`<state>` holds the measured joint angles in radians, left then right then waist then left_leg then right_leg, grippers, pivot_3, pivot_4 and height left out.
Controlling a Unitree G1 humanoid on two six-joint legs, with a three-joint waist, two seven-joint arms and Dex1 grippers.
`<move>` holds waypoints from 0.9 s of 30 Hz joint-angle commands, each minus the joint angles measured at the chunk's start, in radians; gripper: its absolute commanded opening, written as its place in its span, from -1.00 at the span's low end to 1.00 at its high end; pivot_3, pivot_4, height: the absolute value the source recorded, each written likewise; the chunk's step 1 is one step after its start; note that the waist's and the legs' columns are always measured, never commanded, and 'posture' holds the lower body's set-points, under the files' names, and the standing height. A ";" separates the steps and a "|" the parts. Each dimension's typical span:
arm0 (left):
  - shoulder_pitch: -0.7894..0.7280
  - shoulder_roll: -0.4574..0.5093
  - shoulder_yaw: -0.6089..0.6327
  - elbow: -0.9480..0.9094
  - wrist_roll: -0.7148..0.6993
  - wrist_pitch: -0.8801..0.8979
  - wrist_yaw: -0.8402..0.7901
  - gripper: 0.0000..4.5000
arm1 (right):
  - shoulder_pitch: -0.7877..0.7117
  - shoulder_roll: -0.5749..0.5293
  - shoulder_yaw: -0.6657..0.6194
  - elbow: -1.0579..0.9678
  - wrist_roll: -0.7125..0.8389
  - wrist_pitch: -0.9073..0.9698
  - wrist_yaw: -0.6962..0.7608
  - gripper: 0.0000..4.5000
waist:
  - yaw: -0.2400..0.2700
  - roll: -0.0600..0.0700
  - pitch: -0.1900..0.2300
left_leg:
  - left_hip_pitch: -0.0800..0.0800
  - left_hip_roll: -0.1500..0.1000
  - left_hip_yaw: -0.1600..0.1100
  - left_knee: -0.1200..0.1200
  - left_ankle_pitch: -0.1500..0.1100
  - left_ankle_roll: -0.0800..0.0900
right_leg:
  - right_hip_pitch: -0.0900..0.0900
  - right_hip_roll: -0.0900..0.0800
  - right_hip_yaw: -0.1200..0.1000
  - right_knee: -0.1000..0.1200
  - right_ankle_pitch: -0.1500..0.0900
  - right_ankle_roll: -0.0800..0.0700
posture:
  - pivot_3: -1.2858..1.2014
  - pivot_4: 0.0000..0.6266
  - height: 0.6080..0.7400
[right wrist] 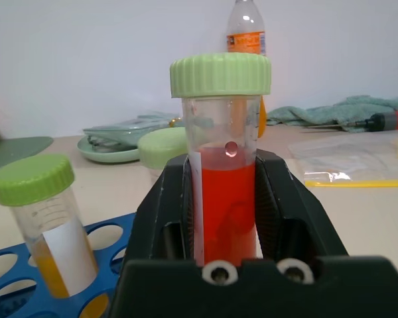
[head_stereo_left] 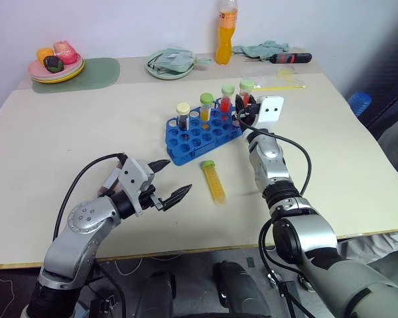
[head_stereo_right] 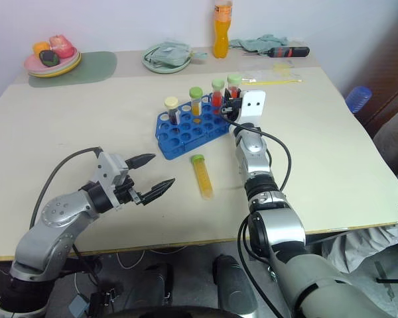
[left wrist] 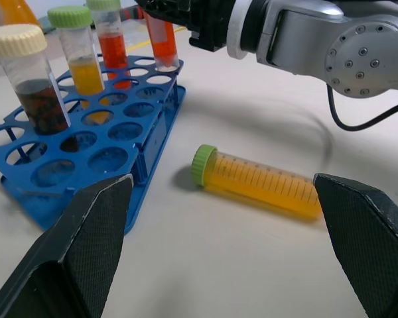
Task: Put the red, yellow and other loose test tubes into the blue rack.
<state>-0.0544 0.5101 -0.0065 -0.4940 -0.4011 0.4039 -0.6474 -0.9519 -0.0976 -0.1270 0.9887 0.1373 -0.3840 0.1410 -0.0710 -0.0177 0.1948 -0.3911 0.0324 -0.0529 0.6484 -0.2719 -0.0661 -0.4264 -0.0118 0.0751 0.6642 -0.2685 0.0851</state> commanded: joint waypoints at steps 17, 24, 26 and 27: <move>-0.010 0.001 -0.002 -0.033 0.001 -0.017 0.015 1.00 | -0.041 0.025 -0.035 0.083 0.020 -0.044 0.080 -0.21 | -0.002 0.000 0.000 | 0.000 0.000 0.000 0.000 0.000 0.000 | 0.000 0.000 0.000 0.000 0.000 0.000 | 0.03 -0.52 1.00; 0.024 -0.005 0.049 -0.017 -0.014 -0.042 0.028 1.00 | 0.040 -0.038 0.002 -0.169 -0.016 0.122 0.077 0.84 | 0.005 0.000 0.000 | 0.000 0.000 0.000 0.000 0.000 0.000 | 0.000 -0.001 0.000 0.000 0.000 0.000 | 0.03 -0.52 1.00; 0.032 -0.006 0.081 -0.024 -0.033 -0.037 0.037 1.00 | 0.117 -0.082 0.023 -0.350 -0.011 0.281 0.108 0.84 | 0.012 0.000 0.000 | -0.001 0.000 0.000 0.000 0.000 0.000 | 0.000 -0.001 0.000 0.000 0.000 0.000 | 0.03 -0.52 1.00; 0.035 -0.002 0.101 -0.026 -0.039 -0.034 0.038 1.00 | 0.167 -0.117 0.036 -0.475 0.007 0.406 0.142 0.84 | 0.019 0.000 0.000 | -0.001 -0.001 0.000 0.000 0.000 0.000 | 0.000 -0.001 0.000 0.000 0.000 0.000 | 0.03 -0.52 1.00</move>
<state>-0.0257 0.5053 0.0520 -0.4924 -0.4231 0.3826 -0.6172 -0.8097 -0.1863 -0.0998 0.6490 0.1281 -0.0985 0.2510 -0.0524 -0.0173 0.1951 -0.3919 0.0319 -0.0533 0.6485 -0.2718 -0.0663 -0.4264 -0.0133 0.0748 0.6638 -0.2685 0.0851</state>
